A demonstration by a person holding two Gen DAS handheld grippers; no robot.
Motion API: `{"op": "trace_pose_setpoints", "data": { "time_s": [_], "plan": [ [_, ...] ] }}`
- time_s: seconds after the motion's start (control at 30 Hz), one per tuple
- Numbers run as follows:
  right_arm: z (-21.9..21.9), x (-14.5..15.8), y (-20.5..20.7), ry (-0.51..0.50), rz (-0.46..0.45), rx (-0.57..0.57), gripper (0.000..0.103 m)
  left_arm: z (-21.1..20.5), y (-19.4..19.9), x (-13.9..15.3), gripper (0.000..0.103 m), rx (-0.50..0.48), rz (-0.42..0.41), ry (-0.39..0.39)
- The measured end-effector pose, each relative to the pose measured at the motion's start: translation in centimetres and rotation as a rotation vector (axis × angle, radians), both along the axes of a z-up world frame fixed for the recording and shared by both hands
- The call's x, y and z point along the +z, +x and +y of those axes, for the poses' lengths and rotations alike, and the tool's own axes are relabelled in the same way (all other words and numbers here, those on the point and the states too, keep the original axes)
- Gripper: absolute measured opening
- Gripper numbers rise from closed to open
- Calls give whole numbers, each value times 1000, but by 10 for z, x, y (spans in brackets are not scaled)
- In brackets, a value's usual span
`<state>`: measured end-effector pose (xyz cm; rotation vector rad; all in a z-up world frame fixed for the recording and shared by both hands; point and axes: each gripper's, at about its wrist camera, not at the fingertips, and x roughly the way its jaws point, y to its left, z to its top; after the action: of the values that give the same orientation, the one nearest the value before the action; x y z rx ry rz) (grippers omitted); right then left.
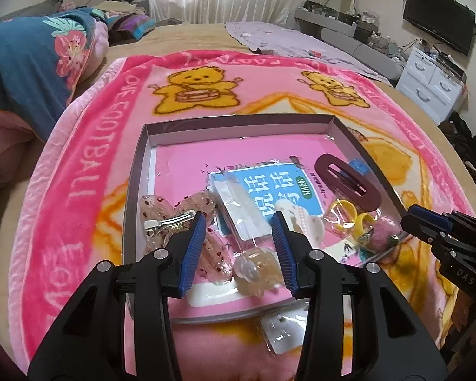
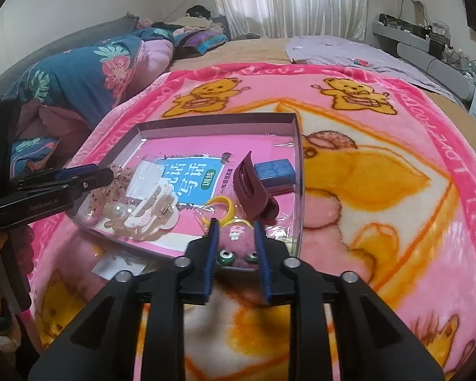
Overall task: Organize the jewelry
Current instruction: 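Carry the clear bag and pink keychain into the grey tray and release both, then withdraw both tools from the tray toward the remaining items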
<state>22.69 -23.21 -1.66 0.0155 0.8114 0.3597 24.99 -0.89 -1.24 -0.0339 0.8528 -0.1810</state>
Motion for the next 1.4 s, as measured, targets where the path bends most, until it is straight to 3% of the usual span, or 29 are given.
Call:
{"op": "trace_pose_setpoints", "data": {
  "time_s": [0.17,0.23,0.3,0.4,0.5,0.57,0.83,1.27,1.33,1.4],
  "plan": [
    [-6,10,-11,19,-27,-3,45,-2,-9,7,36,-8,-13,-8],
    [-7,14,-16,22,-42,-7,53,-2,-12,10,38,-9,-15,-11],
    [-9,19,-23,23,-63,-17,68,-3,-17,14,40,-12,-22,-14],
    [-13,27,-33,32,-85,-21,76,-3,-25,20,41,-15,-33,-17],
    [-16,33,-42,38,-104,-24,79,-1,-32,25,49,-17,-42,-19],
    [-18,37,-47,43,-112,-21,81,0,-39,29,53,-19,-49,-20],
    [-15,40,-69,35,-112,9,85,4,-67,35,90,5,-74,5],
    [18,-7,-79,-21,36,96,85,26,-103,2,92,50,15,20],
    [28,-16,-79,-27,60,119,82,32,-106,-5,92,60,33,12],
    [38,-23,-78,-38,77,137,72,35,-108,-10,92,65,44,7]
  ]
}}
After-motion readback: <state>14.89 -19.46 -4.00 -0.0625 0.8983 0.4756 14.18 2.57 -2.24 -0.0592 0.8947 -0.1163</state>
